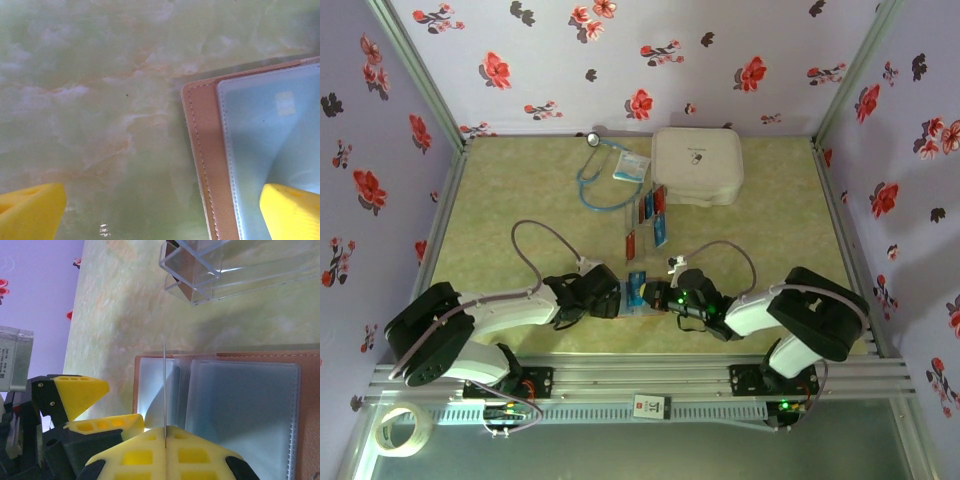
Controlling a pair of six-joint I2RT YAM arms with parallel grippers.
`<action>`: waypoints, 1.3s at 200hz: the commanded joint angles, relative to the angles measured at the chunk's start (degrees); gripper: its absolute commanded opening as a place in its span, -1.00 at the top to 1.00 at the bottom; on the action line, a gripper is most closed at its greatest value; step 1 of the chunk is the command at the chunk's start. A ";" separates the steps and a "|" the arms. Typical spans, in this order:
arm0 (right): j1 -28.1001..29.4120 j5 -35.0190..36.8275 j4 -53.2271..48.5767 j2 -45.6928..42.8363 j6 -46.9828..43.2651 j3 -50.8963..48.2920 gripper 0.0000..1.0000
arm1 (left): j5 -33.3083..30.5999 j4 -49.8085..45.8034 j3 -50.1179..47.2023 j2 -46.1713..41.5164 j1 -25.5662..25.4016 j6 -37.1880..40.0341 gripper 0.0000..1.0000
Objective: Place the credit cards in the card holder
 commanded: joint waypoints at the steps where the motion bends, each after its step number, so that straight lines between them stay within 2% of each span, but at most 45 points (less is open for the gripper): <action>1: 0.59 -0.47 3.74 1.45 1.22 0.32 1.00 | -1.70 -2.44 -1.38 -0.58 -0.33 -1.01 -0.99; 203: 1.07 0.85 7.47 4.46 2.61 -2.87 1.00 | -1.63 -2.09 -1.91 -1.20 -0.42 -1.05 -0.99; 260: 1.24 -1.58 9.82 6.87 2.97 -1.98 1.00 | -1.65 -2.13 -1.92 -1.20 -0.42 -1.05 -0.99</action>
